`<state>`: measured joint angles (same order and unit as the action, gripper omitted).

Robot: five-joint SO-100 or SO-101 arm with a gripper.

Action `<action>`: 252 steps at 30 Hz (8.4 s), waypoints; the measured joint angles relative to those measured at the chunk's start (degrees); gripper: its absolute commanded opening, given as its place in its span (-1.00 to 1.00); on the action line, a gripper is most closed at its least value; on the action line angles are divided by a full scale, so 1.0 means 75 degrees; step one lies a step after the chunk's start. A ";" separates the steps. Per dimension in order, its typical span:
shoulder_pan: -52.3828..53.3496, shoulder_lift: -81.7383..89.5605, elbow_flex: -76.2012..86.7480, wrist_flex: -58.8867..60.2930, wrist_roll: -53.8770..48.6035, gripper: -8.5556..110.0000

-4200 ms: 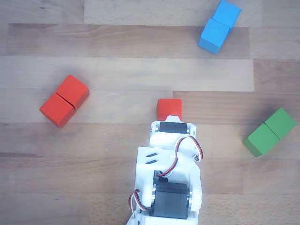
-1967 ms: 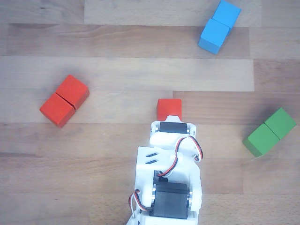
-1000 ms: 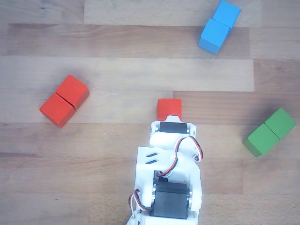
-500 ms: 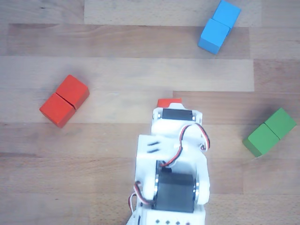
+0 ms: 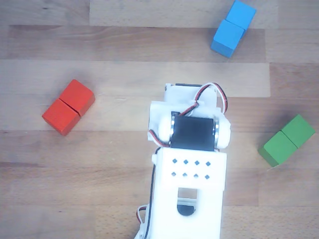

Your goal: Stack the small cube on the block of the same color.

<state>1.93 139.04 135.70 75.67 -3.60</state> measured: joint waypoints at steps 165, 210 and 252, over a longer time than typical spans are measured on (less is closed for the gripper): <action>-0.0035 -0.5508 -0.1254 -0.0891 -0.1113 -0.76; -0.0199 -0.3574 -0.1242 -0.0879 -0.1113 -0.76; -0.3891 -0.4289 -0.6363 0.2602 -0.1160 -0.75</action>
<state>-27.25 106.88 87.98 95.19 -12.30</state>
